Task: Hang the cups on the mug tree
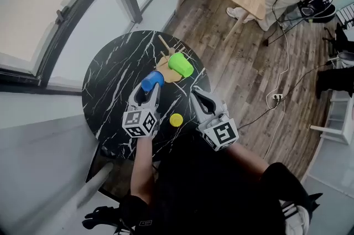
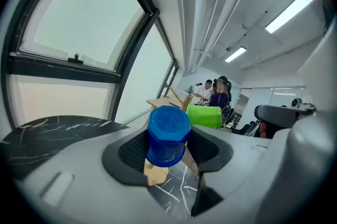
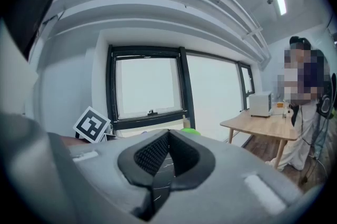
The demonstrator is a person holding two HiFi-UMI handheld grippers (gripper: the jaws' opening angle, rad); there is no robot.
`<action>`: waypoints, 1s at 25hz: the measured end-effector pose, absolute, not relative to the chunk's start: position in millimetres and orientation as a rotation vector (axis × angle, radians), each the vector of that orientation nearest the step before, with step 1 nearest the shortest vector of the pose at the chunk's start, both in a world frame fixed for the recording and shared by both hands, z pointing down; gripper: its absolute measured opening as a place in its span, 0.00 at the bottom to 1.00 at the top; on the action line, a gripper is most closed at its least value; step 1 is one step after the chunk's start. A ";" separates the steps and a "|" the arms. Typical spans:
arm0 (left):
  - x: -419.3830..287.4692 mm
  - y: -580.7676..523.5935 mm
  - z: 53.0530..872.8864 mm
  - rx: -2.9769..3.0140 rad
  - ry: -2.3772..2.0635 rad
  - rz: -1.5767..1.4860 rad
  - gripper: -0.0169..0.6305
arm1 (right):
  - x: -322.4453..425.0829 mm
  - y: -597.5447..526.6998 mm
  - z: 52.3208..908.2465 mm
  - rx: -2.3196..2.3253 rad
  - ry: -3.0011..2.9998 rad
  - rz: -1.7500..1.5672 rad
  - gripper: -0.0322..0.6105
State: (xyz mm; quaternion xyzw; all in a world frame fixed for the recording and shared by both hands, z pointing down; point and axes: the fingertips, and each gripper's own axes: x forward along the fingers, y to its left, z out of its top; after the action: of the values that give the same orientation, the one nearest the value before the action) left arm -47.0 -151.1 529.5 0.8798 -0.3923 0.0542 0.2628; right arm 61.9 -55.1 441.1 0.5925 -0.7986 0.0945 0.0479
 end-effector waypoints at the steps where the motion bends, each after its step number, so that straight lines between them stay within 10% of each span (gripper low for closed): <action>1: -46.3 -152.4 530.0 2.382 -1.053 0.146 0.38 | 61.0 -55.8 441.9 1.810 -2.430 0.289 0.04; 25: -16.5 -189.7 568.3 2.362 -0.913 0.133 0.38 | 52.1 -66.9 463.1 1.845 -2.320 0.346 0.04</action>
State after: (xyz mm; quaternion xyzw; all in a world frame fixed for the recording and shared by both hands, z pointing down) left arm -16.5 -189.7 568.3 0.8890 -0.3438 0.0501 0.2983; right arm 52.1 -66.9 463.1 0.6164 -0.7749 0.1156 0.0786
